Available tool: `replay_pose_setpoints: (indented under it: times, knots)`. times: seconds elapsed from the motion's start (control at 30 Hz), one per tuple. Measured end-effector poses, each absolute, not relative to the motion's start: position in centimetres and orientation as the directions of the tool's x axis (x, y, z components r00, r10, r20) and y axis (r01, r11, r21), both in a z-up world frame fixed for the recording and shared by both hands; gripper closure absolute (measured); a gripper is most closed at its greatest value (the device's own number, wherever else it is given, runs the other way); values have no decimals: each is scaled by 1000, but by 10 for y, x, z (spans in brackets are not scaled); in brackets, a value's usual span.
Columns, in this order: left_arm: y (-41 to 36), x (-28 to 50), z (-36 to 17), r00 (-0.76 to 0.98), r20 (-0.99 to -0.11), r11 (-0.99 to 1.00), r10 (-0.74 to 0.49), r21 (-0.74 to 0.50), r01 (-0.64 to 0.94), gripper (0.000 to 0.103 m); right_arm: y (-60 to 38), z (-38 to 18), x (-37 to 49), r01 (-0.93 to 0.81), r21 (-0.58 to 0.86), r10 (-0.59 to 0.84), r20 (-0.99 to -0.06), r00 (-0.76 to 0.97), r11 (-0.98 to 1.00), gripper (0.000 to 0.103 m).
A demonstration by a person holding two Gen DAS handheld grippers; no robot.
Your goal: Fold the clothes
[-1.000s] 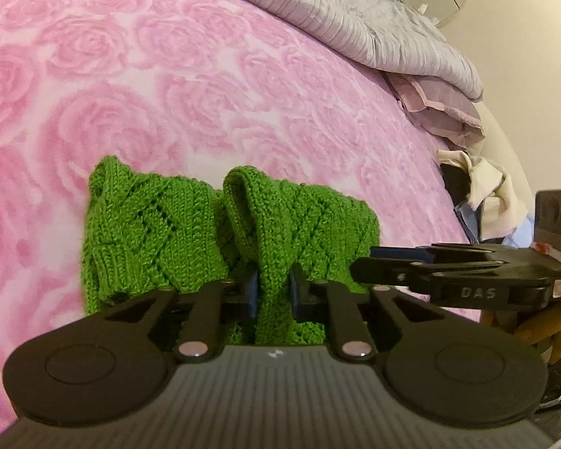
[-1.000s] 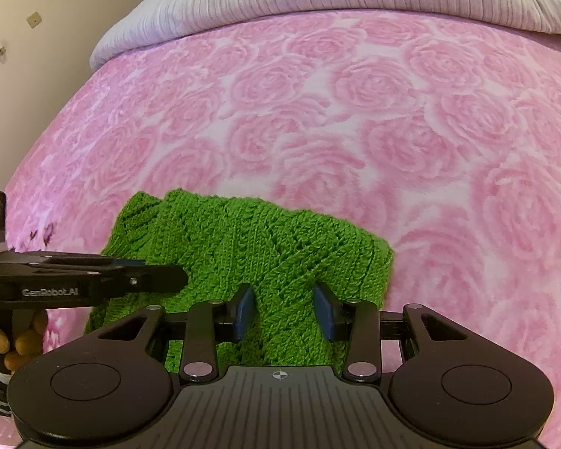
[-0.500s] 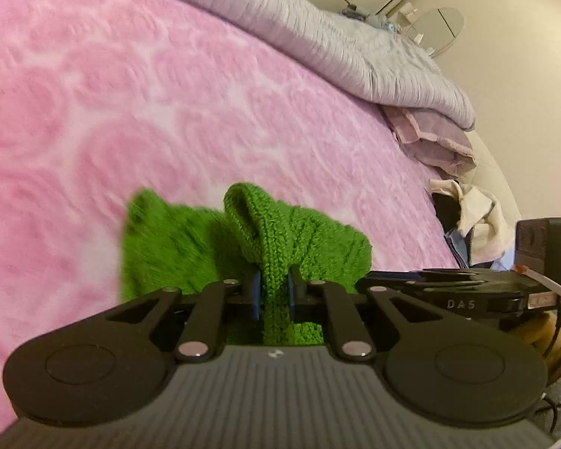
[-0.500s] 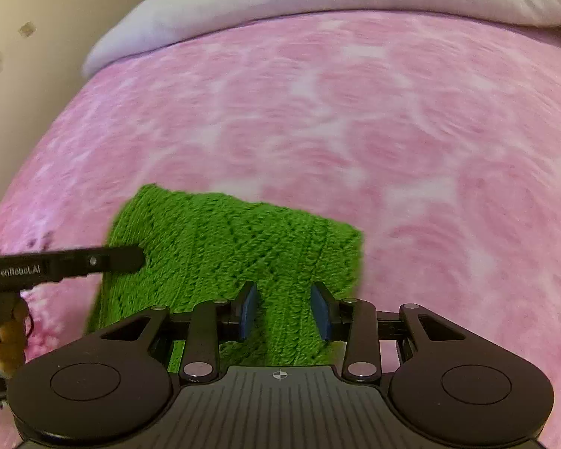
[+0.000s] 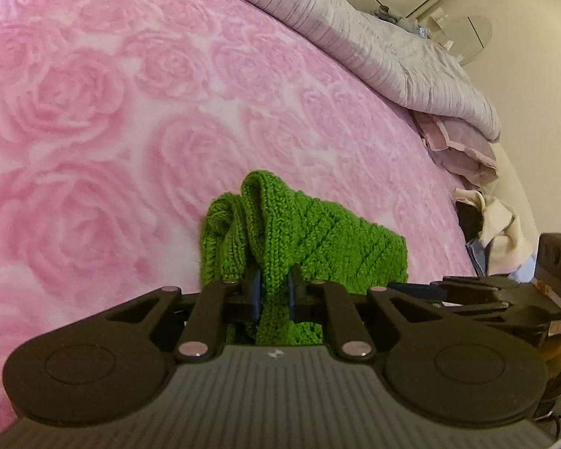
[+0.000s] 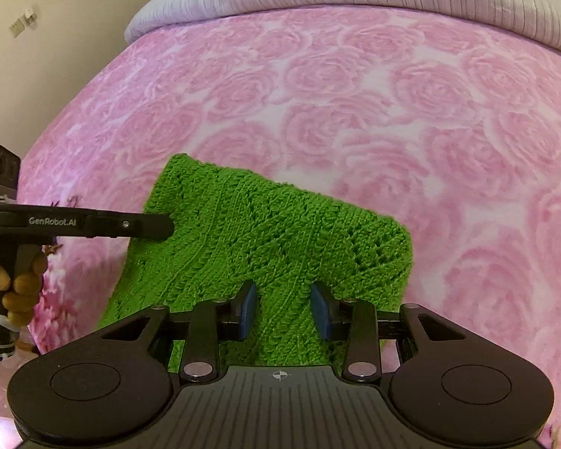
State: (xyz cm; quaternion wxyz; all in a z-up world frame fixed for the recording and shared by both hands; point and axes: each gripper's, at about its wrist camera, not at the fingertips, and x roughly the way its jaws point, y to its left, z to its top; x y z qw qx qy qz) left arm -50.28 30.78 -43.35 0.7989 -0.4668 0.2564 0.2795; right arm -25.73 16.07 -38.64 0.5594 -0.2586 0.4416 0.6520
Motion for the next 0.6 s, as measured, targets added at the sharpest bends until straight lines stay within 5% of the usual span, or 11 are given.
replay_pose_setpoints:
  times: [0.37, 0.6]
  knots:
    - [245, -555, -425, 729, -648, 319, 221, -658, -682, 82, 89, -365, -251, -942, 320, 679, -714, -171, 99, 66]
    - [197, -579, -442, 761, -620, 195, 191, -735, -649, 76, 29, -372, -249, -888, 405, 654, -736, -174, 220, 66]
